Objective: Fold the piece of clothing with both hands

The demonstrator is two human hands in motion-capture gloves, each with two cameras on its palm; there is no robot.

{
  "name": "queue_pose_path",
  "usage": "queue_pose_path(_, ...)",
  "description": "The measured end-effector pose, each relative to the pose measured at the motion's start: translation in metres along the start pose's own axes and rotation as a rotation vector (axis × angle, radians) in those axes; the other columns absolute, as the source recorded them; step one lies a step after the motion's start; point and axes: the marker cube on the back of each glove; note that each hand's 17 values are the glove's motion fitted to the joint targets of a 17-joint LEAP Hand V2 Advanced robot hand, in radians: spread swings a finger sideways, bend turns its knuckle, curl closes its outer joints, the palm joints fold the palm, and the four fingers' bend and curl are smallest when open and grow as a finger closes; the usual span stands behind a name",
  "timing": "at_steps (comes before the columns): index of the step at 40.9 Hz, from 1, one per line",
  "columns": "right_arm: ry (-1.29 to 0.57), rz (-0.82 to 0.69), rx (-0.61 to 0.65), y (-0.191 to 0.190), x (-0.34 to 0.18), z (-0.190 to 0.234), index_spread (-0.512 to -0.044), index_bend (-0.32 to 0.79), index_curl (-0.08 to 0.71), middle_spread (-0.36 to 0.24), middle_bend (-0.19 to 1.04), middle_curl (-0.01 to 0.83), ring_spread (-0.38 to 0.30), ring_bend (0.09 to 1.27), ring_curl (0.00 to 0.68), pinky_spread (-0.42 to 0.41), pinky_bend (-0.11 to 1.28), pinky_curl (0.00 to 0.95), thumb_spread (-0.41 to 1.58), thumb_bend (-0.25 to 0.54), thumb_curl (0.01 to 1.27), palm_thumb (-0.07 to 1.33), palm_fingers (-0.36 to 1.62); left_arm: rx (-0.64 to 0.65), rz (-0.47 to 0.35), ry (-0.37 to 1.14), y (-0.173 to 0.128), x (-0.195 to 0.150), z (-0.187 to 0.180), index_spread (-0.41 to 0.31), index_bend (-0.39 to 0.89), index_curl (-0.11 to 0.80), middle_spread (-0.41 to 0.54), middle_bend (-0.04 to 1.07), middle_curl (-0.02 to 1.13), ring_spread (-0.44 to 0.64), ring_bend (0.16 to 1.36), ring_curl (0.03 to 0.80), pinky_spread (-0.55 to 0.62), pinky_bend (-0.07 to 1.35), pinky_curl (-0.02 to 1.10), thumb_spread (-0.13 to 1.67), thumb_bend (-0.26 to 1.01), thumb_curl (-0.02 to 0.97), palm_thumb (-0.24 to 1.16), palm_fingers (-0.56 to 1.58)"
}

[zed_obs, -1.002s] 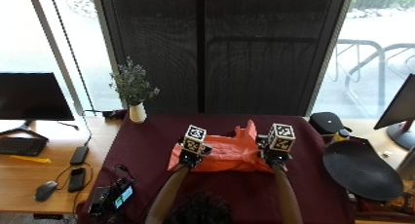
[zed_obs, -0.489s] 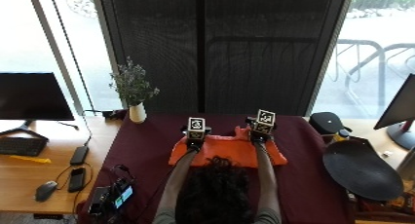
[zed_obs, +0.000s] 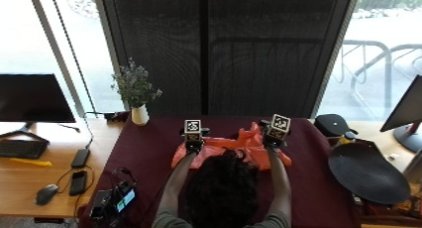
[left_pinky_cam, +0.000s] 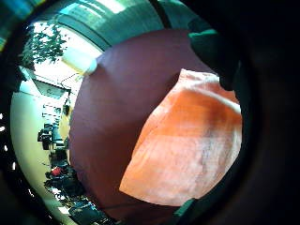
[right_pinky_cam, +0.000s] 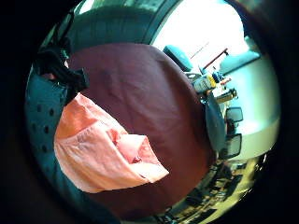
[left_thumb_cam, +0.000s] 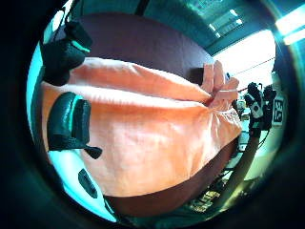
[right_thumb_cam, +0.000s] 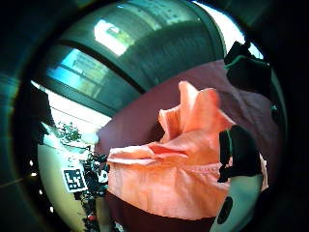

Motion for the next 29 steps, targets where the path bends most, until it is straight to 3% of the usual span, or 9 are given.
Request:
queue_pose_path(2, -0.028, 0.023, 0.078, 0.003, 0.015, -0.01, -0.315, 0.16, 0.352, -0.232, 0.2, 0.433, -0.232, 0.47, 0.401, -0.171, 0.57, 0.387, 0.9, -0.016, 0.45, 1.09, 0.94, 0.071, 0.016, 0.023, 0.0, -0.004, -0.005, -0.262, 0.17, 0.507, -0.31, 0.6, 0.57, -0.25, 0.53, 0.436, 0.16, 0.14, 0.04, 1.35, -0.01, 0.294, 0.74, 0.94)
queue_pose_path(4, -0.055, 0.06, 0.045, 0.022, 0.031, -0.02, -0.315, 0.14, 0.347, -0.223, 0.18, 0.428, -0.221, 0.45, 0.396, -0.14, 0.56, 0.383, 0.92, -0.013, 0.46, 1.08, 0.91, 0.165, 0.03, 0.048, -0.001, -0.006, -0.012, -0.257, 0.16, 0.5, -0.3, 0.57, 0.56, -0.25, 0.52, 0.434, 0.17, 0.15, 0.04, 1.34, -0.01, 0.298, 0.74, 0.92)
queue_pose_path(9, -0.032, 0.277, -0.371, 0.105, 0.079, -0.035, -0.302, 0.11, 0.331, -0.185, 0.17, 0.418, -0.178, 0.44, 0.391, -0.06, 0.56, 0.376, 1.0, -0.022, 0.46, 1.04, 0.87, 0.201, 0.052, 0.045, 0.018, -0.006, -0.011, -0.241, 0.16, 0.489, -0.288, 0.52, 0.54, -0.24, 0.51, 0.428, 0.17, 0.16, 0.06, 1.31, -0.02, 0.307, 0.72, 0.9)
queue_pose_path(11, -0.016, 0.386, -0.548, 0.135, 0.096, -0.035, -0.287, 0.05, 0.305, -0.152, 0.13, 0.404, -0.141, 0.47, 0.397, -0.025, 0.6, 0.386, 1.06, -0.063, 0.43, 0.95, 0.81, 0.215, 0.063, 0.008, 0.024, -0.006, -0.007, -0.24, 0.17, 0.488, -0.281, 0.48, 0.53, -0.23, 0.5, 0.424, 0.17, 0.16, 0.07, 1.3, -0.01, 0.313, 0.73, 0.89)
queue_pose_path(13, -0.021, 0.46, -0.647, 0.155, 0.107, -0.033, -0.278, -0.02, 0.273, -0.115, 0.13, 0.397, -0.112, 0.51, 0.411, -0.013, 0.67, 0.403, 1.1, -0.091, 0.41, 0.84, 0.76, 0.216, 0.061, -0.059, 0.029, -0.01, -0.002, -0.238, 0.18, 0.489, -0.27, 0.44, 0.52, -0.22, 0.49, 0.422, 0.17, 0.17, 0.08, 1.29, -0.01, 0.316, 0.72, 0.87)
queue_pose_path(20, -0.164, 0.503, -0.509, 0.171, 0.119, -0.007, -0.265, -0.08, 0.154, -0.04, 0.15, 0.379, -0.08, 0.69, 0.446, -0.022, 0.82, 0.426, 1.19, -0.062, 0.35, 0.62, 0.68, -0.225, 0.106, 0.061, 0.087, 0.008, 0.032, -0.216, 0.17, 0.489, -0.22, 0.26, 0.48, -0.13, 0.39, 0.4, 0.18, 0.26, 0.14, 1.29, -0.04, 0.307, 0.64, 0.71)
queue_pose_path(26, -0.503, 0.479, -0.537, 0.18, 0.09, 0.004, -0.29, -0.05, 0.087, 0.0, 0.16, 0.371, -0.083, 0.79, 0.465, -0.057, 0.9, 0.437, 1.23, -0.019, 0.34, 0.59, 0.63, -0.269, 0.104, 0.12, 0.087, 0.004, 0.053, -0.183, 0.15, 0.477, -0.142, 0.15, 0.44, -0.01, 0.33, 0.386, 0.21, 0.34, 0.19, 1.32, -0.05, 0.278, 0.51, 0.56)
queue_pose_path(27, -0.564, 0.49, -0.514, 0.179, 0.086, 0.005, -0.294, -0.02, 0.089, 0.001, 0.13, 0.36, -0.107, 0.83, 0.473, -0.105, 0.93, 0.44, 1.23, 0.042, 0.37, 0.7, 0.7, -0.289, 0.106, 0.138, 0.089, 0.005, 0.054, -0.172, 0.13, 0.468, -0.12, 0.13, 0.43, 0.02, 0.34, 0.385, 0.21, 0.36, 0.2, 1.33, -0.06, 0.266, 0.47, 0.51)
queue_pose_path(29, -0.635, 0.534, -0.487, 0.179, 0.084, 0.004, -0.297, 0.02, 0.087, 0.005, 0.13, 0.351, -0.116, 0.83, 0.457, -0.13, 0.93, 0.423, 1.23, 0.052, 0.37, 0.74, 0.74, -0.318, 0.114, 0.163, 0.093, 0.006, 0.056, -0.157, 0.12, 0.458, -0.093, 0.14, 0.42, 0.06, 0.34, 0.386, 0.23, 0.38, 0.22, 1.35, -0.05, 0.248, 0.41, 0.46)
